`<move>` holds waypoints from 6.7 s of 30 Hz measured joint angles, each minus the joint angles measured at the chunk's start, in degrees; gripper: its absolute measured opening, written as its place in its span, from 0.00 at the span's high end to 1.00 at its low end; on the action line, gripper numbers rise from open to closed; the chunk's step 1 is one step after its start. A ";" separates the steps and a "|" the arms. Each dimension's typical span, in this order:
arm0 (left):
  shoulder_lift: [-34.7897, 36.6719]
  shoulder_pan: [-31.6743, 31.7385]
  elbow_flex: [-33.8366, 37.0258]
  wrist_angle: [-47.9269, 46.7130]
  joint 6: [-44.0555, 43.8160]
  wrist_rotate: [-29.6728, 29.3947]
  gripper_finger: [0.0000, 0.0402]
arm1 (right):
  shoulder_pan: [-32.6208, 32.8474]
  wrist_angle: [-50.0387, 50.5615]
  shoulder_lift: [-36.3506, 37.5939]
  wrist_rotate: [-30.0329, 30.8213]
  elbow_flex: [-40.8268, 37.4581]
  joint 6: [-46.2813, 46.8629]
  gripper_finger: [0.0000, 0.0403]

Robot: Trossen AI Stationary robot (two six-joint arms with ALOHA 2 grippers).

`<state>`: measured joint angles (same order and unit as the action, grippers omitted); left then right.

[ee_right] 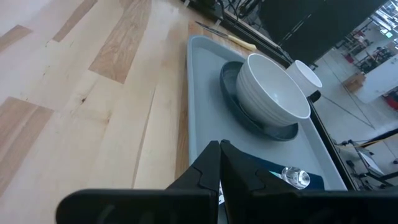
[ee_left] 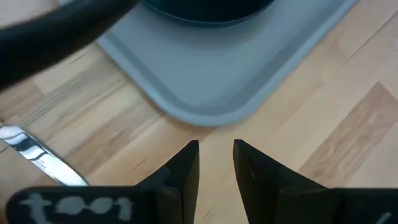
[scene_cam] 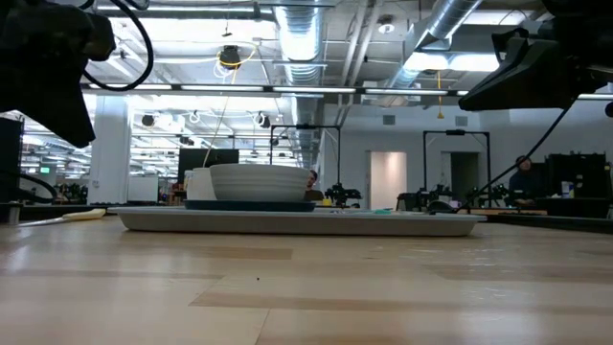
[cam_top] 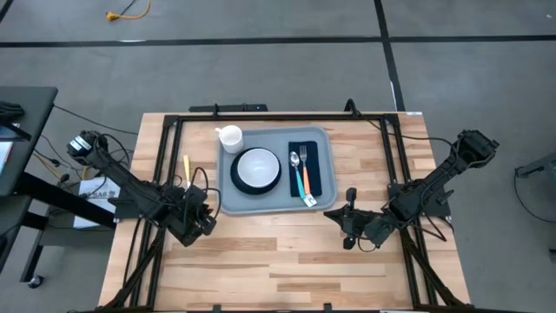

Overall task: Set up tray
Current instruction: Put the yellow knife on the black napkin to the right of the orange fork

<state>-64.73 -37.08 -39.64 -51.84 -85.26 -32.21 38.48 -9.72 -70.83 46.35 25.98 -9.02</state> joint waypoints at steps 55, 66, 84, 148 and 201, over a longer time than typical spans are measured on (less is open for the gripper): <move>3.94 64.56 1.46 -8.81 31.26 17.79 0.78 | -9.38 -3.19 0.00 0.09 0.00 1.51 0.99; 3.96 71.86 7.22 -8.49 37.60 18.80 0.67 | -9.38 -3.17 0.00 0.09 0.00 1.03 0.99; 3.93 72.00 11.02 3.83 36.26 22.09 0.57 | -9.38 -3.17 0.00 0.22 0.00 0.87 0.99; 20.06 60.46 -8.51 -16.17 26.39 14.65 0.92 | -9.38 -9.17 0.00 -0.75 -0.02 2.20 0.99; -12.26 20.43 -3.10 105.54 97.86 22.36 0.92 | -10.67 -40.22 -11.02 -19.73 3.57 4.66 0.97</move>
<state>-76.99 -16.65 -42.74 53.70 12.60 -9.85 27.81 -49.93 -81.84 26.61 29.54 -4.35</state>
